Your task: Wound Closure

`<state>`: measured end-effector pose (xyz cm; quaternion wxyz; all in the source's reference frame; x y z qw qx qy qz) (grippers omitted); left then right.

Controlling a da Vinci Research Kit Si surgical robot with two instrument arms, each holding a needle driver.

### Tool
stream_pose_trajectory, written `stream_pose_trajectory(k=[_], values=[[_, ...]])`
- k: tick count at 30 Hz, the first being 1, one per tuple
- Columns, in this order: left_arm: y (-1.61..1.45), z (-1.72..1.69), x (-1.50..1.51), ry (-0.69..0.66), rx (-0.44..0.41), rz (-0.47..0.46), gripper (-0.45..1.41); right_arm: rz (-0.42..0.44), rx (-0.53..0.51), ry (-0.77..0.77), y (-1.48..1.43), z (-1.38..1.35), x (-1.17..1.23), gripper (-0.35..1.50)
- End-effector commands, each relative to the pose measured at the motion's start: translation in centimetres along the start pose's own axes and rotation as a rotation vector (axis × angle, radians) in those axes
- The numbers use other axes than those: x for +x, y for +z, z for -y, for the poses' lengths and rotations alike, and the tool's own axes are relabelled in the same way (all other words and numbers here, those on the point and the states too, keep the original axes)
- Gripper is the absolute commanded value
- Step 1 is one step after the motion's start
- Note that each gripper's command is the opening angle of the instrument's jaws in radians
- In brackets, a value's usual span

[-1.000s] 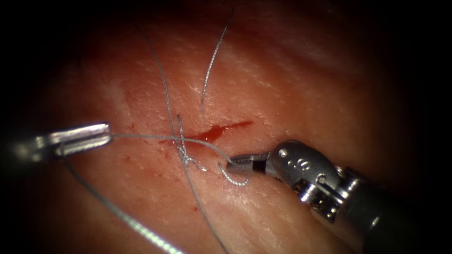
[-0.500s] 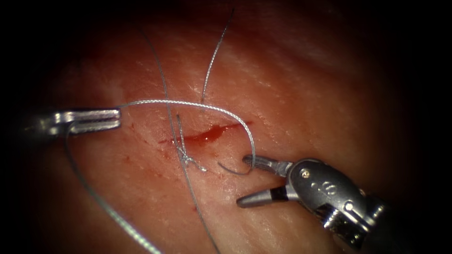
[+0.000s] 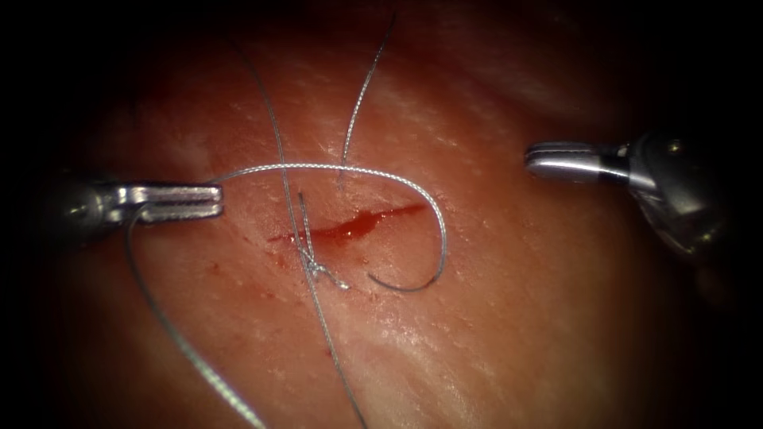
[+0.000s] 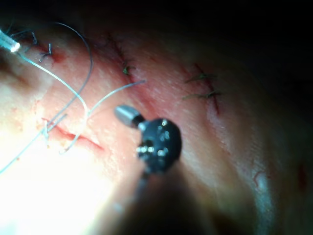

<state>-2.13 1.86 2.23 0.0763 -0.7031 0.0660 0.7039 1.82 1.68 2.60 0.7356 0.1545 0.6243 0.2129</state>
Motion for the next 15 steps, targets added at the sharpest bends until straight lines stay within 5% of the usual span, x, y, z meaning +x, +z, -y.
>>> stream_pose_trajectory(k=[1, 4, 7, 15], values=[[0.05, 0.02, -0.04, 0.006, -0.005, -0.007, -0.45, 0.019, 0.006, -0.014, 0.26, -0.20, -0.14, -0.35], [0.06, 0.02, -0.02, 0.008, -0.021, -0.028, -0.45, 0.033, 0.037, -0.041, 0.59, -0.36, -0.50, -0.35], [0.10, 0.09, -0.11, 0.016, -0.016, -0.020, -0.45, 0.036, 0.074, -0.051, 1.03, -0.22, -0.84, -0.35], [0.30, 0.24, -0.53, 0.030, -0.004, 0.017, -0.45, 0.014, 0.133, -0.044, 1.26, 0.23, -0.52, -0.35]])
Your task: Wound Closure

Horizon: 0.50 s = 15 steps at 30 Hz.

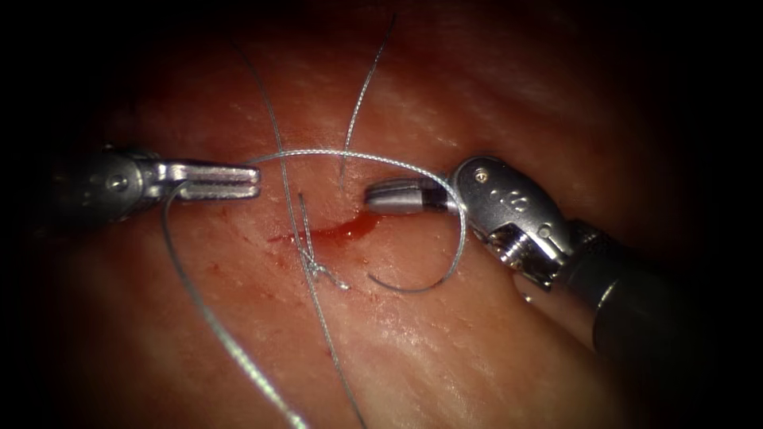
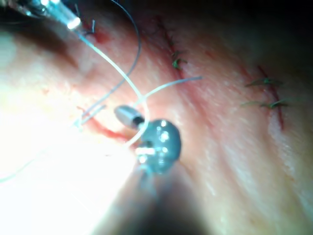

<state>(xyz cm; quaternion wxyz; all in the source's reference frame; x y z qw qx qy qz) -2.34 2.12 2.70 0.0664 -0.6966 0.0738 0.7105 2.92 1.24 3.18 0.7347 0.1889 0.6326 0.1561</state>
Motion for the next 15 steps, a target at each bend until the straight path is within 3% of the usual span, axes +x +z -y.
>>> stream_pose_trajectory(k=[1, 6, 10, 15], values=[[0.08, 0.01, -0.12, 0.007, -0.005, 0.010, -0.45, -0.009, 0.010, 0.000, 0.10, 0.02, 0.10, -0.35], [0.22, -0.15, -0.55, 0.044, -0.023, 0.085, -0.45, -0.048, 0.012, 0.006, 0.13, 0.17, 0.29, -0.35], [0.27, -0.27, -0.92, 0.082, -0.036, 0.139, -0.45, -0.060, 0.009, 0.004, 0.14, 0.18, 0.29, -0.35], [0.33, -0.37, -1.12, 0.077, -0.041, 0.156, -0.45, -0.083, -0.013, 0.006, 0.18, 0.13, 0.31, -0.35]])
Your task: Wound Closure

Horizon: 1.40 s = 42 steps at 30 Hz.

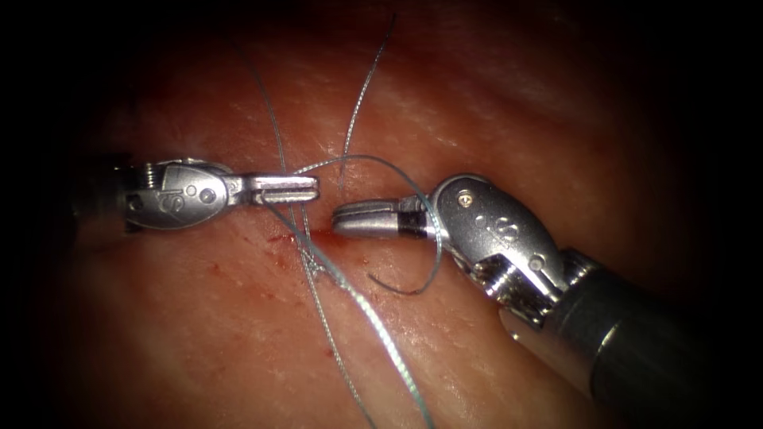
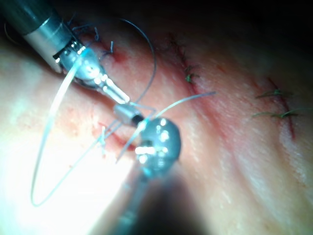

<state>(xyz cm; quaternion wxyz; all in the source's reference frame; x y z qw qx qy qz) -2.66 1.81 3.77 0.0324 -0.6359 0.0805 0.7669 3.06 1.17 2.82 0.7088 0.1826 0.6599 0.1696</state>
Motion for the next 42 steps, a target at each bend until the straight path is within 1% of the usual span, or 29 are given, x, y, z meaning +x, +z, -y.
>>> stream_pose_trajectory(k=[1, 6, 7, 9, 11, 13, 17, 20, 21, 22, 26, 29, 31, 32, 34, 36, 38, 40, 42], values=[[0.10, -0.03, -0.05, 0.000, -0.002, 0.001, -0.45, -0.012, -0.017, -0.004, 0.11, -0.11, 0.01, -0.35], [0.19, -0.11, 0.03, 0.002, -0.015, -0.005, -0.45, -0.037, -0.033, -0.002, 0.15, -0.15, 0.05, -0.35], [0.22, -0.16, 0.06, 0.004, -0.021, -0.004, -0.45, -0.043, -0.046, 0.001, 0.16, -0.19, 0.08, -0.15], [0.25, -0.23, 0.10, 0.008, -0.028, -0.006, -0.45, -0.054, -0.062, 0.003, 0.17, -0.23, 0.10, 0.02], [0.28, -0.31, 0.15, 0.011, -0.036, -0.008, -0.45, -0.059, -0.088, 0.003, 0.20, -0.27, 0.09, 0.39], [0.31, -0.38, 0.21, 0.013, -0.043, -0.012, -0.45, -0.058, -0.107, 0.003, 0.24, -0.30, 0.08, 0.67], [0.33, -0.48, 0.37, 0.013, -0.052, -0.021, -0.45, -0.055, -0.121, 0.002, 0.31, -0.33, 0.05, 0.71], [0.33, -0.55, 0.50, 0.012, -0.059, -0.029, -0.45, -0.054, -0.138, 0.001, 0.36, -0.35, 0.03, 0.86], [0.34, -0.59, 0.61, 0.011, -0.066, -0.033, -0.45, -0.049, -0.147, -0.002, 0.39, -0.35, 0.00, 0.93], [0.34, -0.61, 0.72, 0.008, -0.072, -0.040, -0.45, -0.031, -0.144, -0.004, 0.42, -0.35, -0.03, 0.93], [0.33, -0.61, 0.94, -0.006, -0.081, -0.051, -0.45, -0.013, -0.142, -0.010, 0.45, -0.37, -0.13, 0.91], [0.33, -0.58, 1.12, -0.004, -0.092, -0.065, -0.45, 0.016, -0.136, -0.017, 0.46, -0.38, -0.24, 0.91], [0.33, -0.56, 1.23, -0.009, -0.100, -0.076, -0.45, 0.036, -0.139, -0.023, 0.48, -0.39, -0.32, 0.91], [0.34, -0.53, 1.34, -0.003, -0.106, -0.085, -0.45, 0.057, -0.134, -0.028, 0.50, -0.38, -0.40, 0.89], [0.34, -0.47, 1.46, -0.005, -0.115, -0.099, -0.45, 0.091, -0.132, -0.035, 0.51, -0.36, -0.50, 0.88], [0.34, -0.39, 1.54, -0.008, -0.120, -0.116, -0.45, 0.108, -0.127, -0.041, 0.52, -0.32, -0.56, 0.88], [0.34, -0.31, 1.55, -0.009, -0.120, -0.127, -0.45, 0.127, -0.125, -0.043, 0.53, -0.29, -0.59, 0.88], [0.32, -0.19, 1.52, -0.006, -0.120, -0.144, -0.45, 0.126, -0.122, -0.045, 0.53, -0.24, -0.59, 0.88], [0.28, -0.09, 1.45, -0.005, -0.107, -0.142, -0.45, 0.125, -0.119, -0.044, 0.52, -0.19, -0.57, 0.88]])
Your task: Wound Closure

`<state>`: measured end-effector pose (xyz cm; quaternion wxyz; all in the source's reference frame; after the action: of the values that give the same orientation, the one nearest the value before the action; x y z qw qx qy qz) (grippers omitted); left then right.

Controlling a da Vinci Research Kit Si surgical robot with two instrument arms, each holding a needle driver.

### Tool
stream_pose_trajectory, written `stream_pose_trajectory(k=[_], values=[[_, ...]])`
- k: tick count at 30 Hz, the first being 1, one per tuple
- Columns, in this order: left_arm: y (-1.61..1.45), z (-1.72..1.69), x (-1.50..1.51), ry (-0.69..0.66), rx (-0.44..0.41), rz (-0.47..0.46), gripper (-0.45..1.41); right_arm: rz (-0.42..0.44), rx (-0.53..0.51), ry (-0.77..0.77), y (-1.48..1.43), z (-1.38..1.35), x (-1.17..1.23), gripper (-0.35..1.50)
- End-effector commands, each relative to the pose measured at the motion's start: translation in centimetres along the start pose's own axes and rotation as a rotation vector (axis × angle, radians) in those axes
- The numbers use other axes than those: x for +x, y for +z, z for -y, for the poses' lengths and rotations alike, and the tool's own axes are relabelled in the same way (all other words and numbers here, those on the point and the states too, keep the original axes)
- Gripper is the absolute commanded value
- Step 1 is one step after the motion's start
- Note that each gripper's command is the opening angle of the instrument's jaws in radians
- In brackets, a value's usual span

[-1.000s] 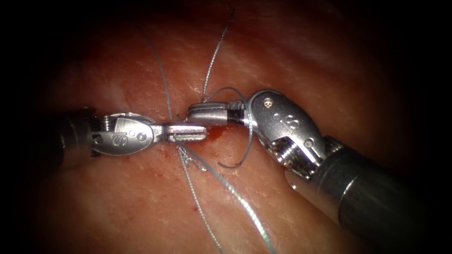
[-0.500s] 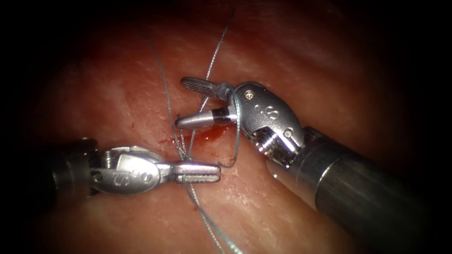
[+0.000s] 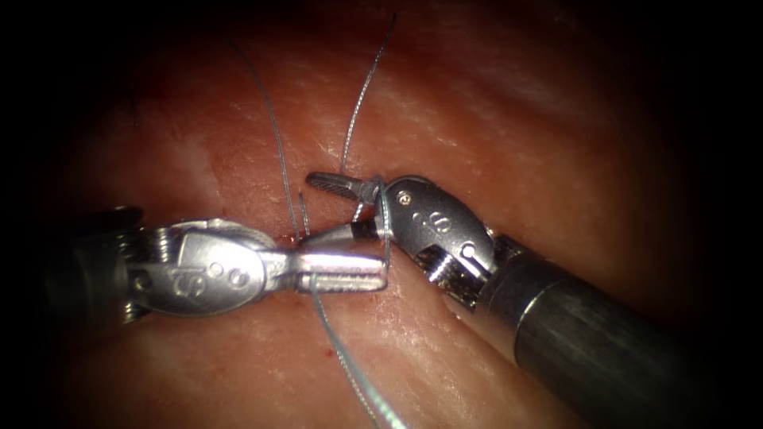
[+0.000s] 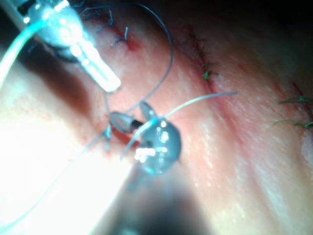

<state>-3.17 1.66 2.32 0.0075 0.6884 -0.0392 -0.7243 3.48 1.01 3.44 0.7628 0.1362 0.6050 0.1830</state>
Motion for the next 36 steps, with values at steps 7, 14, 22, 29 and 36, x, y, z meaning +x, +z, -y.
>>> stream_pose_trajectory(k=[7, 14, 22, 29, 36], values=[[-0.07, 0.33, -0.45, -0.012, 0.051, -0.031, -0.45, -0.012, 0.031, -0.008, 0.07, 0.16, 0.06, 0.88], [-0.11, 0.57, -0.76, -0.024, 0.103, -0.086, -0.45, -0.022, 0.065, -0.012, 0.09, 0.26, 0.08, 0.86], [-0.10, 0.73, -0.94, -0.040, 0.142, -0.134, -0.45, -0.031, 0.093, -0.016, 0.10, 0.36, 0.09, 0.86], [0.07, 0.89, -1.01, -0.045, 0.143, -0.164, -0.45, -0.042, 0.131, -0.018, 0.11, 0.37, 0.09, 0.89], [0.10, 0.90, -1.42, -0.007, 0.134, -0.176, -0.45, -0.118, 0.170, -0.023, 0.05, 0.37, 0.12, 0.91]])
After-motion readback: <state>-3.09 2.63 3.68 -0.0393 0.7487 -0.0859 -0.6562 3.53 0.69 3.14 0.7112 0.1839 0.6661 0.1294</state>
